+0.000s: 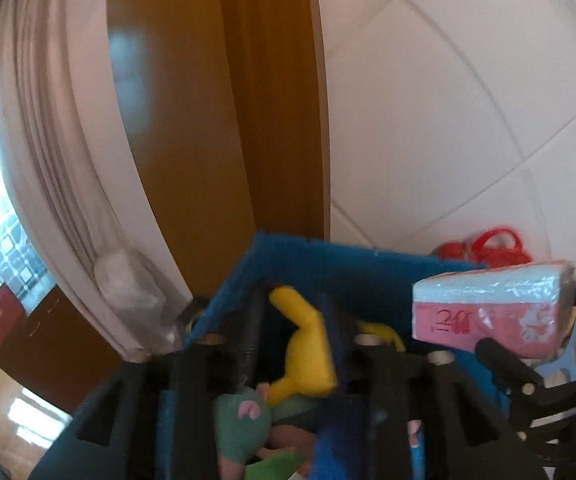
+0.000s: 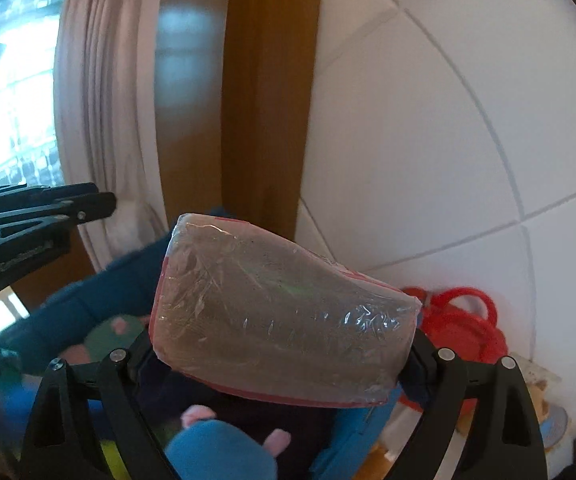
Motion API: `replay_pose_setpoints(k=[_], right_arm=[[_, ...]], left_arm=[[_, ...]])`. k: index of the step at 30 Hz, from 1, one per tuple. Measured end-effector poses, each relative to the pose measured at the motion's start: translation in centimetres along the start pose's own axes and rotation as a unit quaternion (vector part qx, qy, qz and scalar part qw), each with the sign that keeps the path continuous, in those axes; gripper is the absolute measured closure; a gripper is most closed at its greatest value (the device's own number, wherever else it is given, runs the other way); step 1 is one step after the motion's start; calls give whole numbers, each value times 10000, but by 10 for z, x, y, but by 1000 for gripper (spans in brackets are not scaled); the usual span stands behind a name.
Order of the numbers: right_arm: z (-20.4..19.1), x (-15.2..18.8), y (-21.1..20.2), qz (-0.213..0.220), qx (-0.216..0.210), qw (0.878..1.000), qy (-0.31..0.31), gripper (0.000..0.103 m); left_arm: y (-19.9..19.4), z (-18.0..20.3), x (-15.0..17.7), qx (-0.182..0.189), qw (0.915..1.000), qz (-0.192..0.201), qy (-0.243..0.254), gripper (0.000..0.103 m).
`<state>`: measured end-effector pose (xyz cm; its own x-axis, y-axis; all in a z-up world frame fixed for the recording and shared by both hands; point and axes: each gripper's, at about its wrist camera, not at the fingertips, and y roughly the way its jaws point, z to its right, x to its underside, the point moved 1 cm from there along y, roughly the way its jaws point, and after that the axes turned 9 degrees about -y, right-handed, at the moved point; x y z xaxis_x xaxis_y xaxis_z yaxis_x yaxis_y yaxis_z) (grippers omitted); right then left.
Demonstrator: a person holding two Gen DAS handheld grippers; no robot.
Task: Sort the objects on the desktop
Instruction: 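Open the right tool over the crate while the left tool releases the blue brush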
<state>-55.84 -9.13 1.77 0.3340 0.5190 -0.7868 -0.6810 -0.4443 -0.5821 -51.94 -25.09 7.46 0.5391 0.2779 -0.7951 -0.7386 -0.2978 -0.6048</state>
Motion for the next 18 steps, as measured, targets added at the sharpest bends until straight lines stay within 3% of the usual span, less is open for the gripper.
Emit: replay_pose_setpoints(k=[2,6,9,18], right_arm=[[1,5,10,-97,-4,10000,-1,9],[0,8,11,-52,27,10000,-15,0],[-3,-2,4,122,100,9999,-62,0],[-18,-9,-39,282,274,9990,-189,0]], left_arm=[[6,1,3,7,10000,27,8,40],[9,1,7,-74,9999,-26,99,34],[0,-5,6,-135,9998,47,132,26],[-44,-22,10,-254,9991,254,206,26]])
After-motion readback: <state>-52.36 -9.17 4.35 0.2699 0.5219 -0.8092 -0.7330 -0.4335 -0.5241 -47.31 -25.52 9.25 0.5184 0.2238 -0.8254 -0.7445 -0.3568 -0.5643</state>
